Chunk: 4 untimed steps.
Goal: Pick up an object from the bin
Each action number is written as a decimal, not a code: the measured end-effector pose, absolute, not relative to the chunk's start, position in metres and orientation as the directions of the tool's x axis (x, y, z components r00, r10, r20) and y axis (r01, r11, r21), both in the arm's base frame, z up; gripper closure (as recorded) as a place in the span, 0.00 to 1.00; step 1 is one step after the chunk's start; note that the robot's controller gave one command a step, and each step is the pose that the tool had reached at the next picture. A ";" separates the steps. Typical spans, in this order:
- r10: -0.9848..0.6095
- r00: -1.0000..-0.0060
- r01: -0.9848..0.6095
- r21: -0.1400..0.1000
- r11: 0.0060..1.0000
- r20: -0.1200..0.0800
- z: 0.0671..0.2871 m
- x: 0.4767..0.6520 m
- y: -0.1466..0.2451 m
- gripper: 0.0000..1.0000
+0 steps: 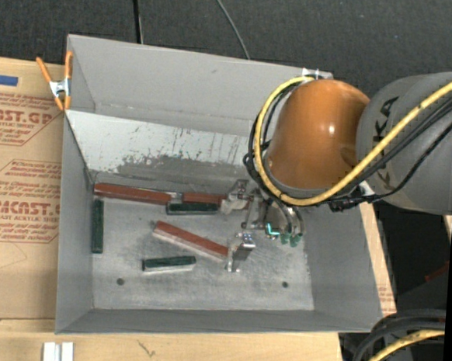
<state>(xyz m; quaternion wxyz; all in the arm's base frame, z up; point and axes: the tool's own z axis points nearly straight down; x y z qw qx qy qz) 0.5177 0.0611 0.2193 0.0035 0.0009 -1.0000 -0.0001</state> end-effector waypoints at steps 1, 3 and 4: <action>0.000 -1.000 0.000 0.001 1.000 -0.001 0.224 0.519 0.061 0.00; -0.020 -1.000 -0.020 0.001 1.000 0.003 0.137 0.544 0.069 0.00; 0.003 -1.000 0.003 0.001 1.000 -0.002 0.111 0.548 0.074 0.00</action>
Offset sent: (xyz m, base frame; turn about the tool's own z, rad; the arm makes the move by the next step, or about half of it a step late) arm 0.0329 0.0104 -0.1493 -0.0346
